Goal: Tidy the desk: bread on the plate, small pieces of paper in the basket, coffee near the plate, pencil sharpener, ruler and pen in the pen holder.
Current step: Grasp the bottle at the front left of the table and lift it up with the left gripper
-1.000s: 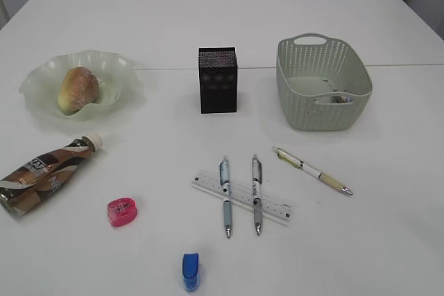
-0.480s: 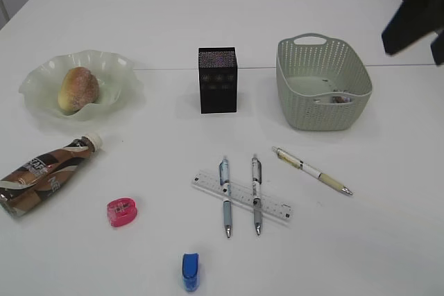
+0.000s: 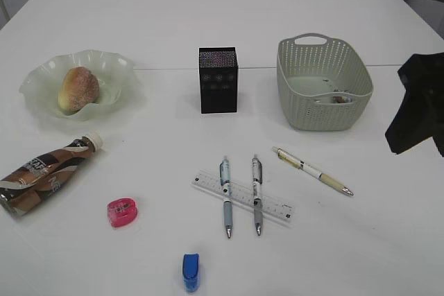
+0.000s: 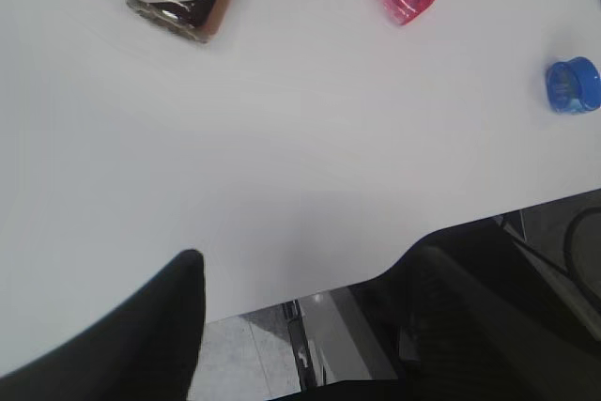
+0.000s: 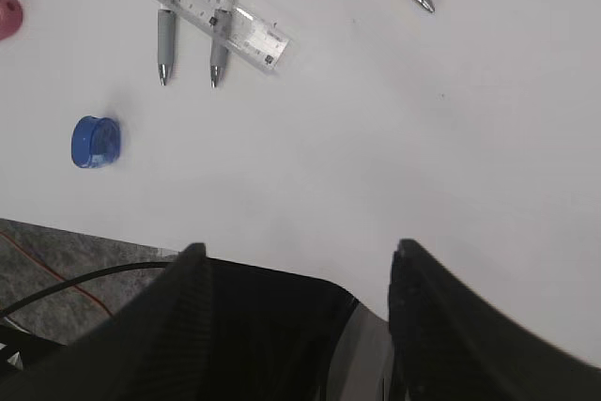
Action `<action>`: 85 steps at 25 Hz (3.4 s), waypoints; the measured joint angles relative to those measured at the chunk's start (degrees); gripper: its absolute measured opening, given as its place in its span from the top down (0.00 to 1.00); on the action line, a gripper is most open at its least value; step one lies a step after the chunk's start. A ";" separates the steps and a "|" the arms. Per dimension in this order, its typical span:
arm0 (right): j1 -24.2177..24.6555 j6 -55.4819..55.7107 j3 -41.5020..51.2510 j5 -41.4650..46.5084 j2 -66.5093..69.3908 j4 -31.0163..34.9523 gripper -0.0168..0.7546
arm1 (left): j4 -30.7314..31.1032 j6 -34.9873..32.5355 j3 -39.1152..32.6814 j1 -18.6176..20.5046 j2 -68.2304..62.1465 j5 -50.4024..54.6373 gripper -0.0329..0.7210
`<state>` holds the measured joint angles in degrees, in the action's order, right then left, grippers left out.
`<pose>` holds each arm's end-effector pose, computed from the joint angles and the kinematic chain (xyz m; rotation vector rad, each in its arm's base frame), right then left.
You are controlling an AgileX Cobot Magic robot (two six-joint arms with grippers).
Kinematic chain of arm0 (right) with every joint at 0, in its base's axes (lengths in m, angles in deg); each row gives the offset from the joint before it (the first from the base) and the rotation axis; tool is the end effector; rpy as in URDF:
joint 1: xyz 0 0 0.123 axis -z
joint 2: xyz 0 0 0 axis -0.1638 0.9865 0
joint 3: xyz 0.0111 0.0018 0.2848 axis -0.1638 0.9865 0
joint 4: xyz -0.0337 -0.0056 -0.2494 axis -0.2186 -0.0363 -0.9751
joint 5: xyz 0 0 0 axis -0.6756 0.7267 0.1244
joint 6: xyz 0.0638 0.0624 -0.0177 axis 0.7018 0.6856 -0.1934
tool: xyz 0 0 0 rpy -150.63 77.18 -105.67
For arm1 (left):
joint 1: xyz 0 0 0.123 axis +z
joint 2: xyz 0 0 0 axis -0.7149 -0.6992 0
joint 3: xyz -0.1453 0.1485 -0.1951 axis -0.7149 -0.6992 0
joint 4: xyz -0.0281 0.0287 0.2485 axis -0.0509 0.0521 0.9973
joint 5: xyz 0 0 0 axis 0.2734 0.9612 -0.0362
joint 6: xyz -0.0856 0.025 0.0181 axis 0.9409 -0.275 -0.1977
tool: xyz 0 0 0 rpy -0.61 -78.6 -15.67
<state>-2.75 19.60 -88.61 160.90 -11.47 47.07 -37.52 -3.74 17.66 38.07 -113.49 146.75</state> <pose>0.2214 0.0675 0.3290 -0.0960 2.8794 0.3826 0.1779 -0.0354 0.3196 0.1983 2.8455 -0.2119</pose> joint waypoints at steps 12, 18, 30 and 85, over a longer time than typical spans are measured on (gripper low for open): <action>0.00 -3.82 -0.01 -0.22 0.00 0.00 0.41 | 3.19 -3.79 16.77 -1.93 -25.08 -0.98 0.18; 0.00 -5.52 0.11 -0.22 0.00 -0.09 0.41 | 9.80 -7.26 23.17 -5.39 -38.80 -2.90 0.17; 0.00 -5.95 0.11 -0.22 0.00 -0.22 0.41 | 20.66 -7.96 24.10 -9.15 -46.69 -12.38 0.17; 0.00 -6.25 0.11 -0.32 -0.02 -0.35 0.41 | 17.86 -7.76 24.71 -5.49 -61.00 -17.98 0.42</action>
<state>-2.75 13.35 -88.50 160.58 -11.50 46.71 -19.66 -11.50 42.37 32.57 -174.49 128.77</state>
